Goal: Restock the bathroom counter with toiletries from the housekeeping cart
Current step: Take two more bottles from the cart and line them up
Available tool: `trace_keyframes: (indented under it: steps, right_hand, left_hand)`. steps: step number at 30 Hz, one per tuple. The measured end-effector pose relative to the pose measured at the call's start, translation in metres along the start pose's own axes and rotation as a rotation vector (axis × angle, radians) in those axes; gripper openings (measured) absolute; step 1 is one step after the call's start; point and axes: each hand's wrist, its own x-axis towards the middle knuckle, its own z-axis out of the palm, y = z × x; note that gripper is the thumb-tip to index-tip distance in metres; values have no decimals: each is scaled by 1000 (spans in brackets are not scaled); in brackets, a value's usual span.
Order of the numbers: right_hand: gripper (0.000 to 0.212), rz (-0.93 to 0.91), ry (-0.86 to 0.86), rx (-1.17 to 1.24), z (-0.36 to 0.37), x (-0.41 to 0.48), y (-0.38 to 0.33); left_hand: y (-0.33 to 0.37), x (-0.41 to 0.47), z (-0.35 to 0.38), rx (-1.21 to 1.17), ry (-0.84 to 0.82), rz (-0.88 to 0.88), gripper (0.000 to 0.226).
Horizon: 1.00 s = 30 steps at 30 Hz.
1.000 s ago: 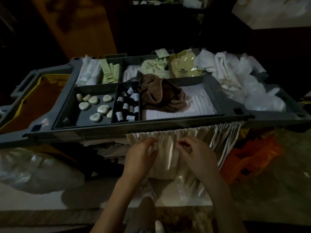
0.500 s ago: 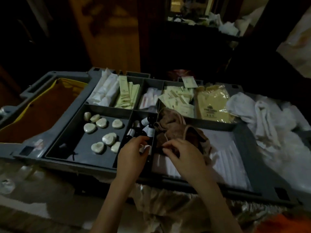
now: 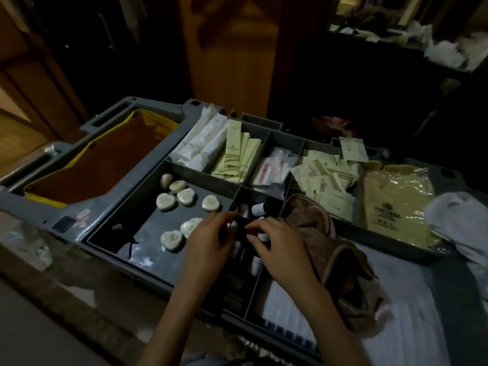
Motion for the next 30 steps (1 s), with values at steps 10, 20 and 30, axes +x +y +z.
trace_keyframes:
  steps: [10,20,30]
  right_hand:
    - [36,-39,-87,-96,9,33,12]
    - [62,-110,-248,-143,30,35,4]
    - [39,-49,-189,-376,42,49,-5]
  left_hand:
    - [0,-5,-3,-181,234,-27,30]
    - [-8,0,-16,-489,430,-401,30]
    - [-13,-1,-13,-490,441,-418,31]
